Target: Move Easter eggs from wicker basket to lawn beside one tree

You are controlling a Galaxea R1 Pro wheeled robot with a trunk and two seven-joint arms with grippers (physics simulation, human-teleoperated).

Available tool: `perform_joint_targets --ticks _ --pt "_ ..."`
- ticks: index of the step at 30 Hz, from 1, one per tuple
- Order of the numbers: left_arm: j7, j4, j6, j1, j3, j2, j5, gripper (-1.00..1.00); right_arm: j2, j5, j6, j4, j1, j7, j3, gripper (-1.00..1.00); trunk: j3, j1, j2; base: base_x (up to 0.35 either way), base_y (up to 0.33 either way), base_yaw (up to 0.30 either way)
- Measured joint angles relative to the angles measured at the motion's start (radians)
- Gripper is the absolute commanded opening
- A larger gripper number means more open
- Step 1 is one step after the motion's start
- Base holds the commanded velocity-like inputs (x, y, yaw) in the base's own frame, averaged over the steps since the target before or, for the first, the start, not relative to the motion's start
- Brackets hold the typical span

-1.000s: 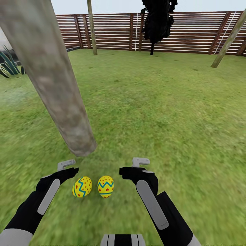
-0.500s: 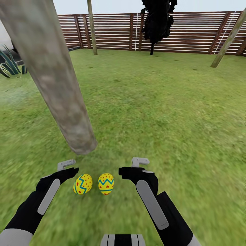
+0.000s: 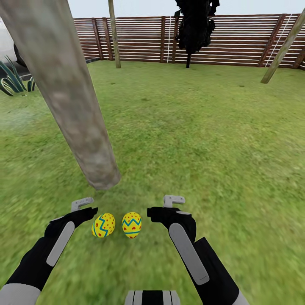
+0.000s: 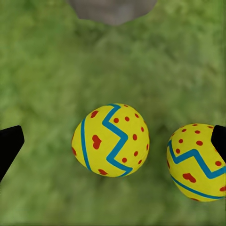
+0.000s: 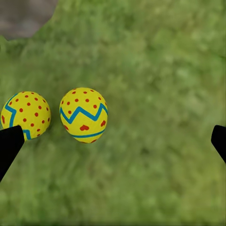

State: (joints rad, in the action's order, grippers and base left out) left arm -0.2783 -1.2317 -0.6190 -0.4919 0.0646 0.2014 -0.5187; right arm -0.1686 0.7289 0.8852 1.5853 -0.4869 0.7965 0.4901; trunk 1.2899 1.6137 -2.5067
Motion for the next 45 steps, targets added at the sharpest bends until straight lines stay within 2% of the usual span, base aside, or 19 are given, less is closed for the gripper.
perform_joint_targets --ticks 13,23,30,42,45 --pt "-0.002 0.0 -0.024 -0.001 -0.001 0.004 -0.002 1.0 0.0 0.0 -0.001 0.0 0.0 0.0 0.0 1.0 -0.05 -0.006 0.003 -0.001 0.0 0.0" --pt "-0.006 0.0 -0.196 -0.031 -0.003 0.007 -0.003 1.0 0.0 0.0 0.0 0.0 0.0 0.0 -0.004 1.0 -0.089 -0.01 0.005 0.0 0.0 0.0" --pt "-0.007 -0.001 -0.253 -0.045 -0.004 0.008 -0.003 1.0 0.0 0.0 -0.001 0.0 0.0 0.0 -0.003 1.0 -0.116 -0.014 0.007 0.0 0.0 0.0" --pt "-0.008 -0.001 -0.277 -0.049 -0.004 0.008 -0.003 1.0 0.0 0.001 -0.001 0.0 0.0 0.0 -0.003 1.0 -0.154 -0.059 0.091 0.0 0.0 0.0" --pt "-0.008 -0.001 -0.281 -0.049 -0.004 0.008 -0.003 1.0 0.0 0.014 -0.001 0.0 0.0 0.0 -0.004 1.0 -0.163 -0.071 0.112 0.0 0.0 0.0"
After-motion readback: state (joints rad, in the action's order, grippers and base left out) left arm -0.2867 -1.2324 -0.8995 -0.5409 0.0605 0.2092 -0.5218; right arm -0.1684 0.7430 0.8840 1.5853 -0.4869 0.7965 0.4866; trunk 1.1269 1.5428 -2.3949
